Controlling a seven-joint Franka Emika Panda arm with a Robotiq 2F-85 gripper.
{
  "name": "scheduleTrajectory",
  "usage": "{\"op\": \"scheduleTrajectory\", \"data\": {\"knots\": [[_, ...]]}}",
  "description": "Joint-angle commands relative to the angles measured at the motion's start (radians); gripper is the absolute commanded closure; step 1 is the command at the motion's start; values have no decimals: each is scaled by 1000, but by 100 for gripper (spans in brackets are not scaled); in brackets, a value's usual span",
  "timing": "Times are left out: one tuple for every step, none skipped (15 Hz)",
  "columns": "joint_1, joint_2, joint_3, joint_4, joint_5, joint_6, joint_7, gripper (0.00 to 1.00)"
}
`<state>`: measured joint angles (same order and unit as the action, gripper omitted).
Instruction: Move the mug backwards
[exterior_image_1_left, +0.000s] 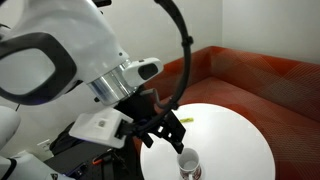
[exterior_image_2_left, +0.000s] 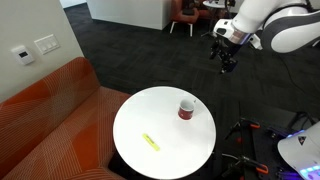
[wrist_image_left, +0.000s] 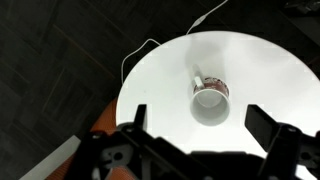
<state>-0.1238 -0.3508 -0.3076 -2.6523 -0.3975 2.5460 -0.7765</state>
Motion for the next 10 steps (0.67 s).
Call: {"op": "scheduleTrajectory", "data": {"knots": [[38, 148, -40, 53, 106, 95, -183, 0], [41, 181, -44, 60, 148, 125, -239, 0], [47, 211, -48, 65, 197, 150, -296, 0], [51, 241, -45, 70, 250, 175, -350, 0], [52, 268, -37, 78, 298, 190, -400, 0], [48, 295, -23, 86, 335, 204, -437, 0], [44, 325, -9, 98, 367, 212, -473, 0], [38, 353, 11, 110, 385, 215, -487, 0], [29, 377, 28, 123, 390, 216, -495, 0], [20, 402, 48, 133, 374, 220, -479, 0]]}}
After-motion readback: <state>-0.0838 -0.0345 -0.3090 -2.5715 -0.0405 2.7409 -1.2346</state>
